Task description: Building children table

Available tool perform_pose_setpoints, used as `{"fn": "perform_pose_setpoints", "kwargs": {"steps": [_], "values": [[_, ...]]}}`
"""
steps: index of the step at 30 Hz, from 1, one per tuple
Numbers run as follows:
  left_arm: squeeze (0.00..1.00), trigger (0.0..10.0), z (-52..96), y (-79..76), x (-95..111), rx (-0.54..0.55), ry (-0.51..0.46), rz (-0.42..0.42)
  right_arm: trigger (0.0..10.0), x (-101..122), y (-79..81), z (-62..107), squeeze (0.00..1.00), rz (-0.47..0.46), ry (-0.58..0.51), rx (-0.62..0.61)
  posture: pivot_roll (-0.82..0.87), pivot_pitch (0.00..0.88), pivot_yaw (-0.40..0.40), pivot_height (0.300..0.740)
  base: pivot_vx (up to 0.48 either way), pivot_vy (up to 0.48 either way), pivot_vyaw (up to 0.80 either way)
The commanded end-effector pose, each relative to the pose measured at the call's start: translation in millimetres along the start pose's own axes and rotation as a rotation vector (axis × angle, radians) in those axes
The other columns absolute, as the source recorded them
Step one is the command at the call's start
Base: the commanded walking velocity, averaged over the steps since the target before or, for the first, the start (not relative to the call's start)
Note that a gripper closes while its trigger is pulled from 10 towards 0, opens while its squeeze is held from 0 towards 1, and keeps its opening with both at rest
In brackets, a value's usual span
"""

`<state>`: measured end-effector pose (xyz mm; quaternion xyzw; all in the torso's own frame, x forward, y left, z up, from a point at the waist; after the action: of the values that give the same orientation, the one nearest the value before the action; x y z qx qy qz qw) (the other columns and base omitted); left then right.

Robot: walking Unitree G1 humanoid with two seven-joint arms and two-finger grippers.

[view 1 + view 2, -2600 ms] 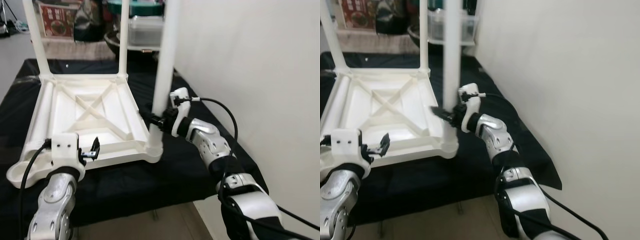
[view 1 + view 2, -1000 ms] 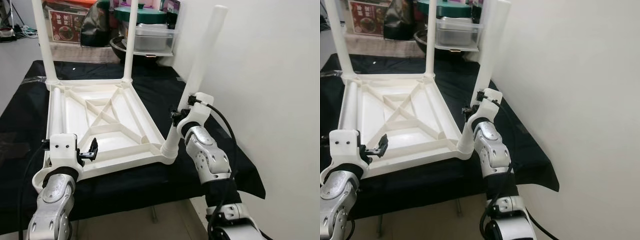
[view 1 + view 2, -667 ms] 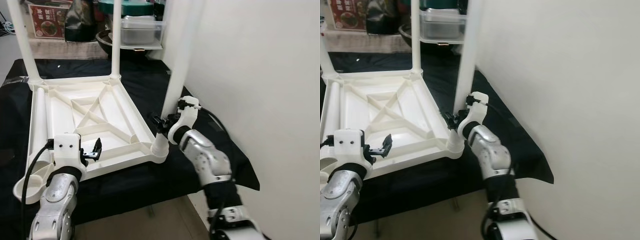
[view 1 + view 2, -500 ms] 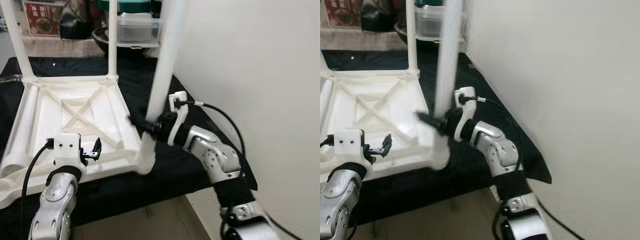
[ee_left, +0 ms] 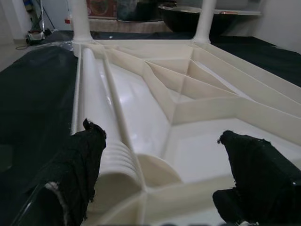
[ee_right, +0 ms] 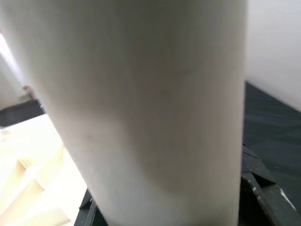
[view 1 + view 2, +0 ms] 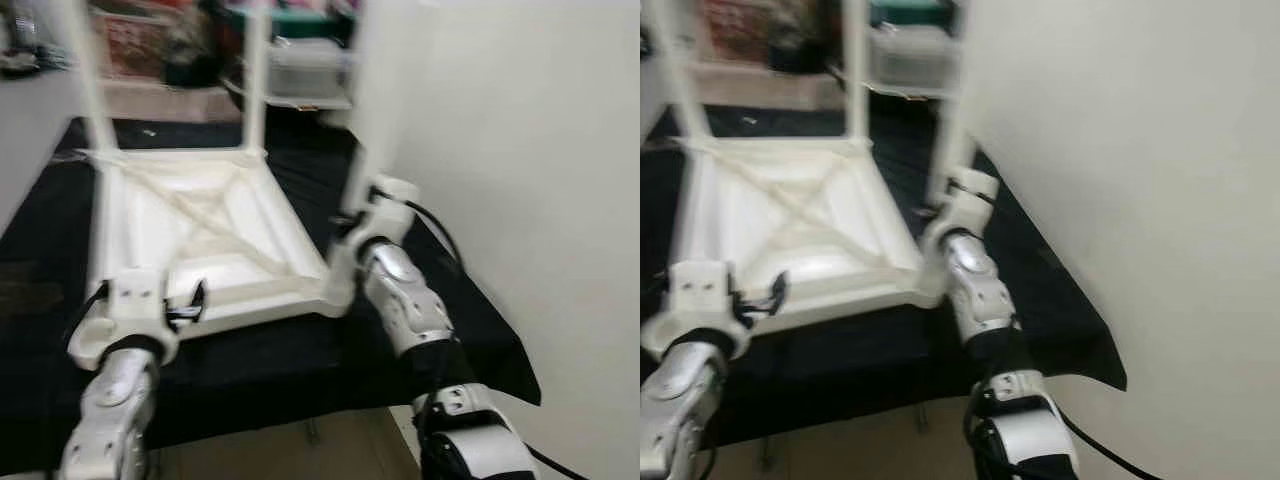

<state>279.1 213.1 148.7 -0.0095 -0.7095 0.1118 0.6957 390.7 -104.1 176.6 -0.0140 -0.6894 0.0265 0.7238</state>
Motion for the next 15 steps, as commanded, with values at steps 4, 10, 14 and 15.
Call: {"fn": "perform_pose_setpoints", "kwargs": {"steps": [4,10,14,15], "values": [[0.00,10.0,-1.7,-8.6,-1,-0.038,0.010,0.007,10.0,-7,46.8,21.0,0.00,-0.063,0.029,0.374,0.15,0.000,-0.152,0.740,0.000,0.000,0.00],[0.00,10.0,-2.4,-9.0,-1,-0.038,0.010,0.007,10.0,15,57.8,23.4,1.00,-0.144,-0.097,0.545,0.16,0.000,-0.159,0.740,0.000,0.000,0.00],[0.00,10.0,-3.5,-8.8,-1,-0.036,0.009,0.010,10.0,42,71.9,35.1,0.00,-0.104,-0.245,0.926,0.16,0.000,-0.162,0.740,0.000,0.000,0.00],[0.00,10.0,-3.5,-8.8,-1,-0.036,0.009,0.010,10.0,42,71.9,35.1,0.00,-0.104,-0.245,0.926,0.16,0.000,-0.162,0.740,0.000,0.000,0.00]]}}
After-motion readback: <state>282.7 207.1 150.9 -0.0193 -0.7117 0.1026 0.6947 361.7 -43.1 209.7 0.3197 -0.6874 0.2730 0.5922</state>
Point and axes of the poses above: a point about 5 cm out from each wrist's last joint towards the gripper, its own z axis pointing back from the gripper into the wrist, its own x axis along the axis of the wrist's last joint, y = z × x, the point moved 2 cm from there along -z, pointing out of the wrist towards the gripper, and after that the axes turned 12 degrees about z, right-handed, at the moved point
